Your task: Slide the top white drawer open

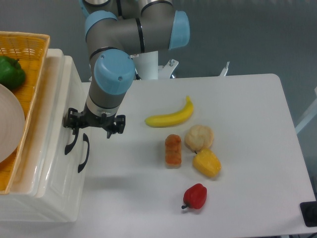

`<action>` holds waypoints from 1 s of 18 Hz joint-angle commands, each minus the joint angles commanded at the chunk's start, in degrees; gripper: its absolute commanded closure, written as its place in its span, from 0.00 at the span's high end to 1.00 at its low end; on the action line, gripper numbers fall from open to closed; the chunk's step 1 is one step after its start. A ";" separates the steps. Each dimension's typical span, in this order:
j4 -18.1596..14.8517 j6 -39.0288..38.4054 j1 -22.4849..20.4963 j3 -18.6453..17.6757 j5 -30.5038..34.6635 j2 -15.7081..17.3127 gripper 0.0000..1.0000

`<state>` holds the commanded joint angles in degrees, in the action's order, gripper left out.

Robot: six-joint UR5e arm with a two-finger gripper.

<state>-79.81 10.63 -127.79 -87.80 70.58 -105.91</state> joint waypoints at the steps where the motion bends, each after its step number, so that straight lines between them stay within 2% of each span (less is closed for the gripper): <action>1: -0.09 0.00 0.00 0.00 0.09 0.00 1.00; 14: -0.09 0.00 0.09 0.09 0.53 0.09 1.00; 18: 0.00 0.09 0.09 0.09 3.07 0.17 1.00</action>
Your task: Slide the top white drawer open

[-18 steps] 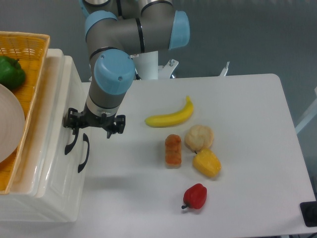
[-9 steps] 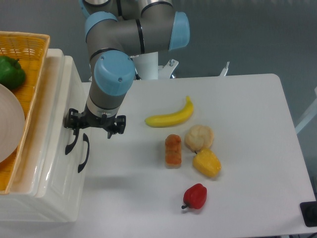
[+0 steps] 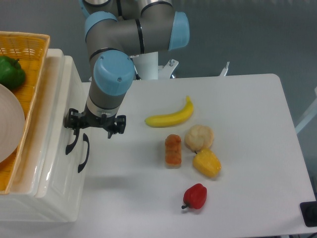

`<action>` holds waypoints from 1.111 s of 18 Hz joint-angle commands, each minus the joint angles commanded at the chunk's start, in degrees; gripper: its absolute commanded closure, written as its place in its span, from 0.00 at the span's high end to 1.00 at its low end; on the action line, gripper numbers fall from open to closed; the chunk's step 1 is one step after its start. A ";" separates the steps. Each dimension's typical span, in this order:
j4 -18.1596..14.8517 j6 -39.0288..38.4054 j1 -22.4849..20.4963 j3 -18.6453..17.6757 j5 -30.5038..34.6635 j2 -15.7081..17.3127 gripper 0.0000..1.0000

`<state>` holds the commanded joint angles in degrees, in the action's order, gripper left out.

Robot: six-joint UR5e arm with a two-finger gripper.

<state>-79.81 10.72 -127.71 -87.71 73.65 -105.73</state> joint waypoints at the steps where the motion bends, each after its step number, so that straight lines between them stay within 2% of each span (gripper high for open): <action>1: -0.09 0.09 0.09 0.00 0.70 0.00 1.00; 20: -0.09 0.79 -0.88 0.53 3.70 0.35 1.00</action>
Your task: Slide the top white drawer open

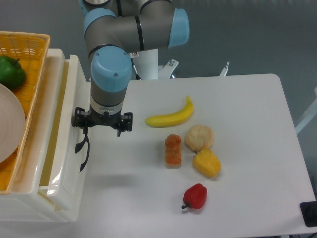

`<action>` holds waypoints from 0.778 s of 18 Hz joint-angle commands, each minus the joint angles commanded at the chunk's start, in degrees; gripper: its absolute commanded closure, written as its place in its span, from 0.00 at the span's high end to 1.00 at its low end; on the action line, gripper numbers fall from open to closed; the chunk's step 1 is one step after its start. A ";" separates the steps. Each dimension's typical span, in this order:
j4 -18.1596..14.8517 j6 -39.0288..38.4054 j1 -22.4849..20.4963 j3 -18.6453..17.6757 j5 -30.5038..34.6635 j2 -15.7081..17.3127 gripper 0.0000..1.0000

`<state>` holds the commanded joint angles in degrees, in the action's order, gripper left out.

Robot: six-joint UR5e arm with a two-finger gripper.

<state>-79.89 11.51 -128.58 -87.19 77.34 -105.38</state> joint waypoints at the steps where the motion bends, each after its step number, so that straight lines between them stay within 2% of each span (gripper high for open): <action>1: 0.00 0.00 -0.35 0.09 0.00 0.00 1.00; 14: 0.00 1.58 -4.31 0.35 1.85 0.18 1.00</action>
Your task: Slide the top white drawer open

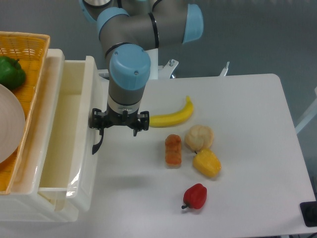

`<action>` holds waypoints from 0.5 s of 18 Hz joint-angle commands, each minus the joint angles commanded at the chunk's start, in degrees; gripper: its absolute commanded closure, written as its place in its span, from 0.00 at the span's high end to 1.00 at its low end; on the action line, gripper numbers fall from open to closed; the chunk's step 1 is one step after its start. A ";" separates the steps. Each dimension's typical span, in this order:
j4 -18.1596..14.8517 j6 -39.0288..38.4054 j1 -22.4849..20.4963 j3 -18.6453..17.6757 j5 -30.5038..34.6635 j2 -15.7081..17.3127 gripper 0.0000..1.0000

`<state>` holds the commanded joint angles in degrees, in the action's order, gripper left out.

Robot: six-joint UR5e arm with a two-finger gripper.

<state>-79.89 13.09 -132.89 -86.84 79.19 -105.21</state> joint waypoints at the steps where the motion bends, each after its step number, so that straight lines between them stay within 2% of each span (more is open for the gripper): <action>1: 0.00 0.52 -0.44 0.00 0.00 0.17 1.00; 9: 0.09 1.76 -2.55 0.00 0.00 0.18 1.00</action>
<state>-79.81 14.85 -135.44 -86.84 79.19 -105.03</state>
